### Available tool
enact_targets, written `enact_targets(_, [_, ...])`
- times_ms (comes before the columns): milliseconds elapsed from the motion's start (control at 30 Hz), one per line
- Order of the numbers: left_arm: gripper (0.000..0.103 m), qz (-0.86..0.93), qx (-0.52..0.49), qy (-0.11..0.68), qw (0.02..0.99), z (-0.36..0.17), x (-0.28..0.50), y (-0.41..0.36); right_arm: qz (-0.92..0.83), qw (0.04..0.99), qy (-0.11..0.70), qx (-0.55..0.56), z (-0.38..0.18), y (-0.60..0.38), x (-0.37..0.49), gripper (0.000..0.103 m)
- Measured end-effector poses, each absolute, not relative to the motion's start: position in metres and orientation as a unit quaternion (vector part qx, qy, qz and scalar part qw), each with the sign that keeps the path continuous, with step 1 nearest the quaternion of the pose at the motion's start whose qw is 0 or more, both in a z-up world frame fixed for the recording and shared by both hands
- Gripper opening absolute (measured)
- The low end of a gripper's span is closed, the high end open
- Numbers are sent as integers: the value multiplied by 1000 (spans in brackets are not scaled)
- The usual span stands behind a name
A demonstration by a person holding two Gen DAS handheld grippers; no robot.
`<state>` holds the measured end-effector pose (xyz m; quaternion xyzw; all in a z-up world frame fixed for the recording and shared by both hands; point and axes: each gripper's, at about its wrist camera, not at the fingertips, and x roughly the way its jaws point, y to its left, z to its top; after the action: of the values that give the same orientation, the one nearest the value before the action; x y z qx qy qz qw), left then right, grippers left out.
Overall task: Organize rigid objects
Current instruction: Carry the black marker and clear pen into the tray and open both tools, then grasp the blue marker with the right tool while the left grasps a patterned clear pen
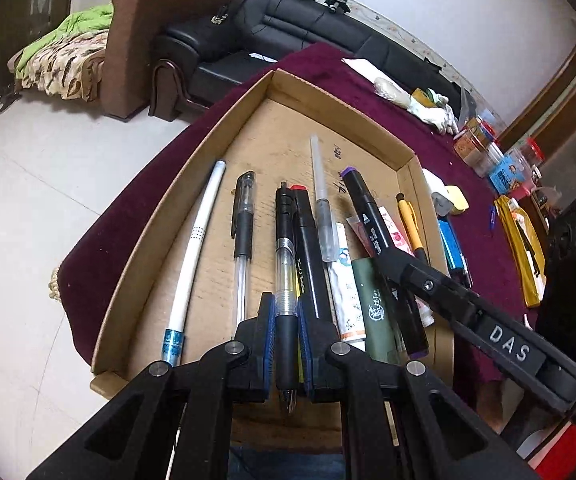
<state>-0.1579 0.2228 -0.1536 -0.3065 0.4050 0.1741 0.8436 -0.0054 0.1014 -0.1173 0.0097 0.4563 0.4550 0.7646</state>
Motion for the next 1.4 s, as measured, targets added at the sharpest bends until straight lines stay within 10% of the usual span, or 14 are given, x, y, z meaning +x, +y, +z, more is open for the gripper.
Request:
enact_targets(100, [13, 172, -315, 402, 842, -153, -158, 225, 463, 764, 450, 7, -116, 97, -6, 17])
enact_targets(267, [56, 174, -306, 381, 855, -141, -161, 217, 489, 750, 441, 56, -108, 67, -8, 42])
enact_targets(633, [69, 121, -257, 358, 889, -105, -149, 154, 428, 790, 420, 130, -101, -73, 17, 42])
enact_targets(1267, [68, -42, -150, 476, 866, -135, -17, 27, 261, 846, 445, 135, -149, -176, 88, 42])
enact_targets(1400, [46, -14, -117, 511, 852, -157, 29, 20, 265, 843, 442, 155, -153, -183, 89, 42])
